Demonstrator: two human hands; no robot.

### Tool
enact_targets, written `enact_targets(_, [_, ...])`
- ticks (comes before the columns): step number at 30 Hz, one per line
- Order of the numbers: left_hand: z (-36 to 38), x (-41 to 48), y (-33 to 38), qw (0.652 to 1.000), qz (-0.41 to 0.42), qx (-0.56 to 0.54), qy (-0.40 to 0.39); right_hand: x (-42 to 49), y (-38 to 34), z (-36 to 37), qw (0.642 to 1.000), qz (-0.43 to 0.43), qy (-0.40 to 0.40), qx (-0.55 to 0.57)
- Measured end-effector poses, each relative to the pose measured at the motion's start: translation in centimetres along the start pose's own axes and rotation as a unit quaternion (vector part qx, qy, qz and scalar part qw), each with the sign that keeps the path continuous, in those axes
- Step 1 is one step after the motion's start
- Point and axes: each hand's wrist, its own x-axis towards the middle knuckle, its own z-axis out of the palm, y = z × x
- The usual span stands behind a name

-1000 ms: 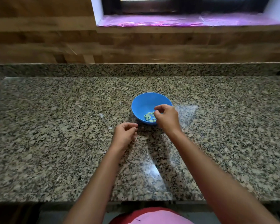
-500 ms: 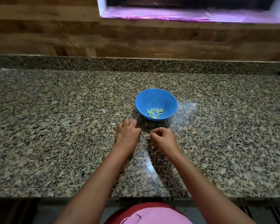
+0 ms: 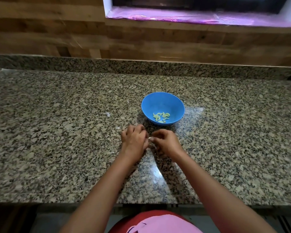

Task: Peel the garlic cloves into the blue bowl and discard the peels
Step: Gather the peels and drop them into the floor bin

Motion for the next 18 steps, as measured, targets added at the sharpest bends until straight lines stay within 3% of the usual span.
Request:
enact_targets(4, [0.6, -0.8, 0.0, 0.997, 0.013, -0.071, 0.034, -0.5, -0.1, -0.8, 0.998, -0.021, -0.01, -0.057])
enact_targets(9, [3.3, -3.7, 1.0, 0.987, 0.053, -0.138, 0.063, -1.1, 0.3, -2.3, 0.957, -0.07, -0.022, -0.279])
enact_targets(14, [4.8, -4.4, 1.3, 0.991, 0.074, -0.1, 0.053, -0.8, -0.3, -2.9, 0.957, -0.023, -0.067, -0.281])
enact_targets(18, [5.2, -4.5, 1.3, 0.989, 0.083, -0.1, 0.064, 0.2, -1.2, -2.9, 0.919, -0.003, -0.127, -0.372])
